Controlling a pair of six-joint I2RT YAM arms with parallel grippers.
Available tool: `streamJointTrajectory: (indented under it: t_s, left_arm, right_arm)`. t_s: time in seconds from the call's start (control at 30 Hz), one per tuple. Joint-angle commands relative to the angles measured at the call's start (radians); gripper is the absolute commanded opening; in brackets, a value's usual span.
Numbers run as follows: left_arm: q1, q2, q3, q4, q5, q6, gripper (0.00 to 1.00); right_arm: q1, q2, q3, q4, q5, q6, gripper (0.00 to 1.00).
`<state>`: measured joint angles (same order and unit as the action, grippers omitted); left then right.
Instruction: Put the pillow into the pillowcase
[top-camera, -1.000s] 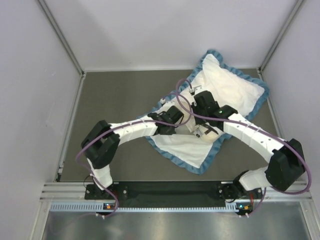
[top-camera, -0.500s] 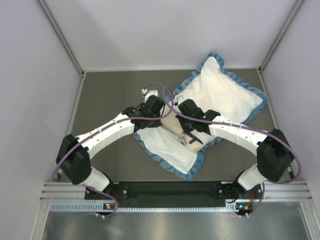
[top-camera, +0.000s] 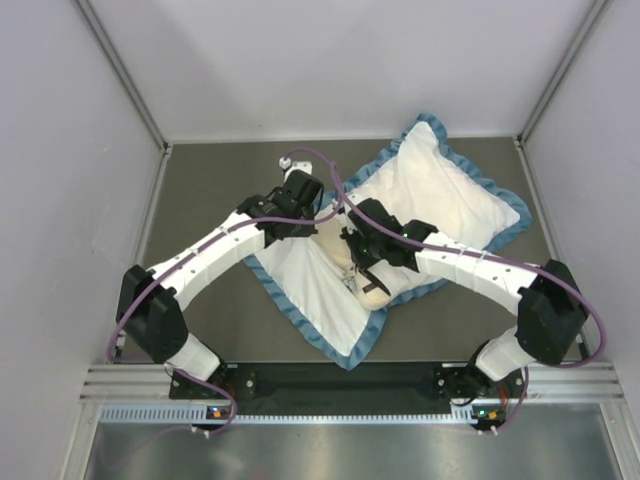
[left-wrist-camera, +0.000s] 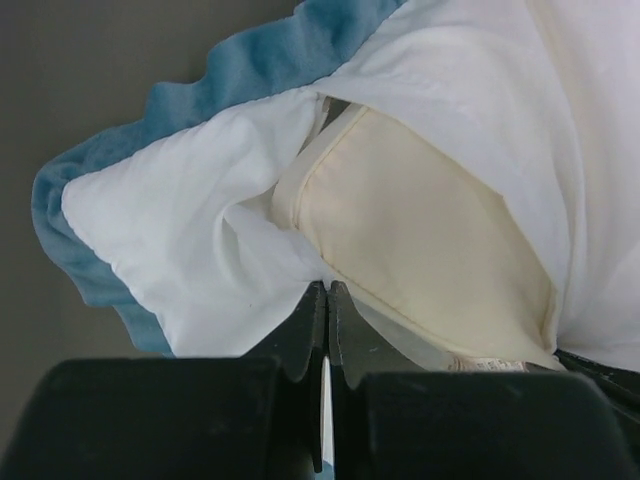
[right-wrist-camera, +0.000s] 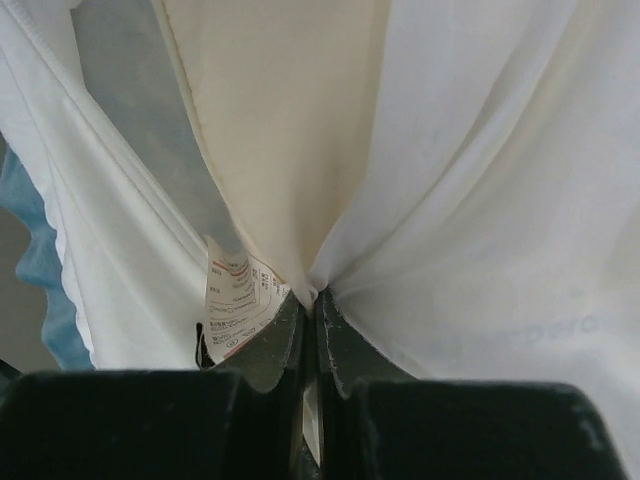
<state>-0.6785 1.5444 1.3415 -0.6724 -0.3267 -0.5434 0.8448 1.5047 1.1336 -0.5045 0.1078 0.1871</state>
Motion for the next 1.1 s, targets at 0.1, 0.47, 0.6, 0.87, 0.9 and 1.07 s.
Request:
streamJointTrajectory:
  t_s: [0.1, 0.47, 0.6, 0.87, 0.9, 1.07]
  left_arm:
    - [0.045, -0.083, 0.021, 0.113, -0.147, 0.100, 0.00]
    - [0.157, -0.064, 0.015, 0.197, -0.005, 0.141, 0.00]
    - [0.154, -0.131, 0.002, 0.238, 0.162, 0.157, 0.00]
    - [0.134, -0.351, -0.145, 0.261, 0.316, 0.138, 0.00]
    - [0.131, -0.369, -0.162, 0.260, 0.357, 0.132, 0.00]
    - [0.109, -0.438, -0.269, 0.252, 0.455, 0.039, 0.00]
  right_arm:
    - [0.056, 0.028, 0.057, -0.146, -0.177, -0.052, 0.00]
    - [0.068, -0.124, -0.087, -0.094, -0.348, -0.055, 0.00]
    - [0.066, -0.040, -0.036, -0.094, -0.353, -0.089, 0.00]
    - [0.025, 0.198, 0.198, -0.098, -0.427, -0.130, 0.00]
    - [0.010, 0.215, 0.243, -0.097, -0.436, -0.127, 0.00]
    - [-0.075, 0.241, 0.279, 0.105, -0.531, -0.025, 0.00]
